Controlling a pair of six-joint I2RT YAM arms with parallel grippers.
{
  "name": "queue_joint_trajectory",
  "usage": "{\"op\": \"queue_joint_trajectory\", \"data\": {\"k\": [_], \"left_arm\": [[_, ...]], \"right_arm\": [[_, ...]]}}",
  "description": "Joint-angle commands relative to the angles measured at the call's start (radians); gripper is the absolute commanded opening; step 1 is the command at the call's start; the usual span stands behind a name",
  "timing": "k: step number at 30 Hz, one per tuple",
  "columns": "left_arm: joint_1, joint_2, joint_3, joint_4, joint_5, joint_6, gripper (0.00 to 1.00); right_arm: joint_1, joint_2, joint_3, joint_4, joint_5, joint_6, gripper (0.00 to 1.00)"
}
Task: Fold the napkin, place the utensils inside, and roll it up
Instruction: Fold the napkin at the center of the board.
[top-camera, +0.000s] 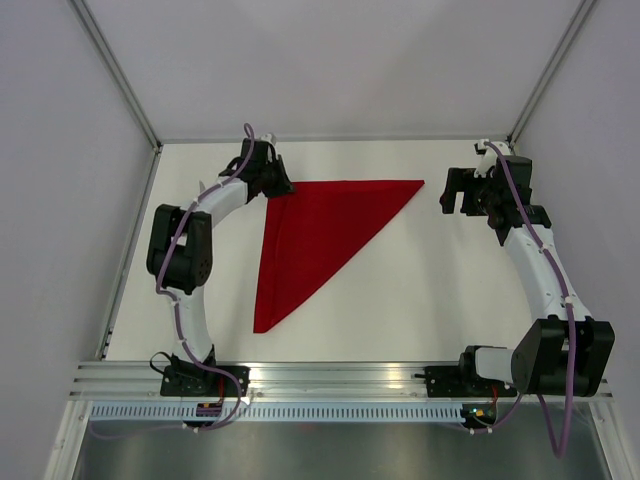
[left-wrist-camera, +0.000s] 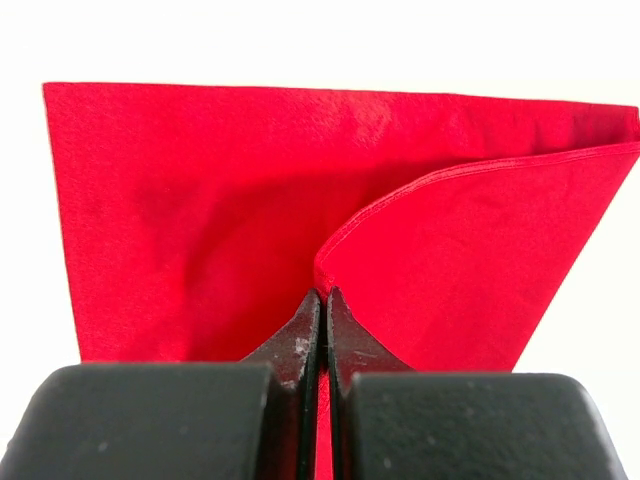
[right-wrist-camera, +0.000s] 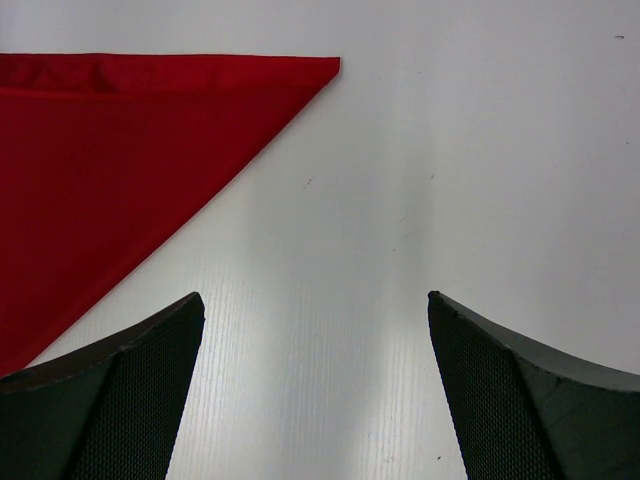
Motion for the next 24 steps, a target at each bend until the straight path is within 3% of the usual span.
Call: {"op": "queue_joint_trajectory", "data": {"k": [1,24], "left_arm": [[0.021,0.013,0.050,-0.018,0.038,-0.022,0.02],[0.102,0.104,0.174,-0.067,0.078,-0.012,0.02]], "right_arm": [[0.007,-0.001,0.038,-0.007,-0.001,-0.003,0.97],[0.015,0.025,0.038,-0.009,0.002,-0.030,0.97]]}}
